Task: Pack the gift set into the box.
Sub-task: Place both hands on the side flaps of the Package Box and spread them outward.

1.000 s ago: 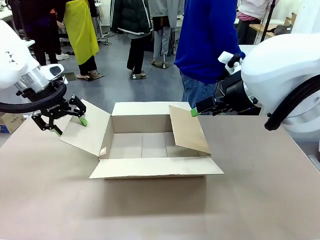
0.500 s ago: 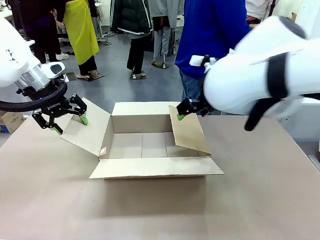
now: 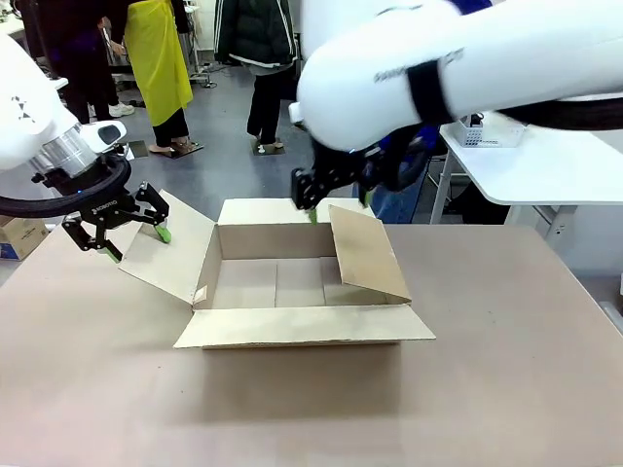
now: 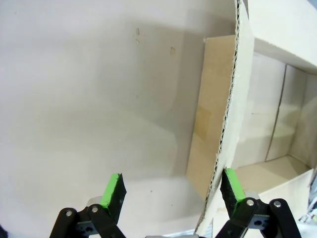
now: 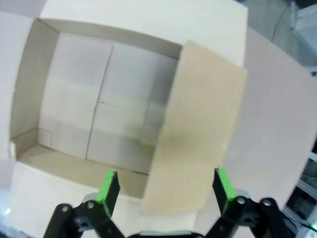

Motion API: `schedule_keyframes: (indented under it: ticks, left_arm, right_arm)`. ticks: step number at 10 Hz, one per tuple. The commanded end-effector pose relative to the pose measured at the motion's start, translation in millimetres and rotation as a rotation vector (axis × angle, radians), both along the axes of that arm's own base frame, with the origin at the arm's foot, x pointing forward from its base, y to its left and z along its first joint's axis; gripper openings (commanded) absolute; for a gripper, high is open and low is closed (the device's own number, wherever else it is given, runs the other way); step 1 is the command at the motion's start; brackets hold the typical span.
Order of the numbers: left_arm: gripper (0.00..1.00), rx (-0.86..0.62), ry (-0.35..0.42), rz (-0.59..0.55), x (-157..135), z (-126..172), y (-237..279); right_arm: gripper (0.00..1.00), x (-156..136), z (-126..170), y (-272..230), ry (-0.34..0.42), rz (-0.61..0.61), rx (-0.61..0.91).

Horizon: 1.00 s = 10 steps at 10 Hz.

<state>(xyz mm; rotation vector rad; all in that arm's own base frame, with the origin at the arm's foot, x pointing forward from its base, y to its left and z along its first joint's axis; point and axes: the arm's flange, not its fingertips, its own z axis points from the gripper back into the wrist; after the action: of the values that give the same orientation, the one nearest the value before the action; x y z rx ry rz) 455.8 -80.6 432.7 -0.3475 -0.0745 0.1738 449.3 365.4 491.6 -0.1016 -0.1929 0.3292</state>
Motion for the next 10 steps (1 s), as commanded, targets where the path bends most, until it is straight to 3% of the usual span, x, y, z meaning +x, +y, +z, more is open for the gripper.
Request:
schedule_keyframes:
  ticks: [1,4,5,6,8,10]
  left_arm:
    - [1.0,0.015,0.002,0.012,-0.9,1.7,0.7]
    - [1.0,0.015,0.002,0.012,-0.9,1.7,0.7]
    - [1.0,0.015,0.002,0.012,-0.9,1.7,0.7]
    - [1.0,0.015,0.002,0.012,-0.9,1.7,0.7]
    - [1.0,0.015,0.002,0.012,-0.9,1.7,0.7]
    - [1.0,0.015,0.002,0.012,-0.9,1.7,0.7]
  right_arm:
    - [1.0,21.3,-20.6,24.2,-0.003,-0.066,-0.064]
    - [1.0,18.9,-69.8,37.9,0.005,-0.079,-0.276]
    - [1.0,18.1,-81.7,33.4,-0.036,-0.121,-0.365]
    - [1.0,17.3,-82.2,26.4,-0.088,-0.168,-0.405]
    - [1.0,19.6,-93.9,17.7,-0.096,-0.194,-0.45]
    - [1.0,17.1,-81.6,7.3,-0.179,-0.223,-0.463]
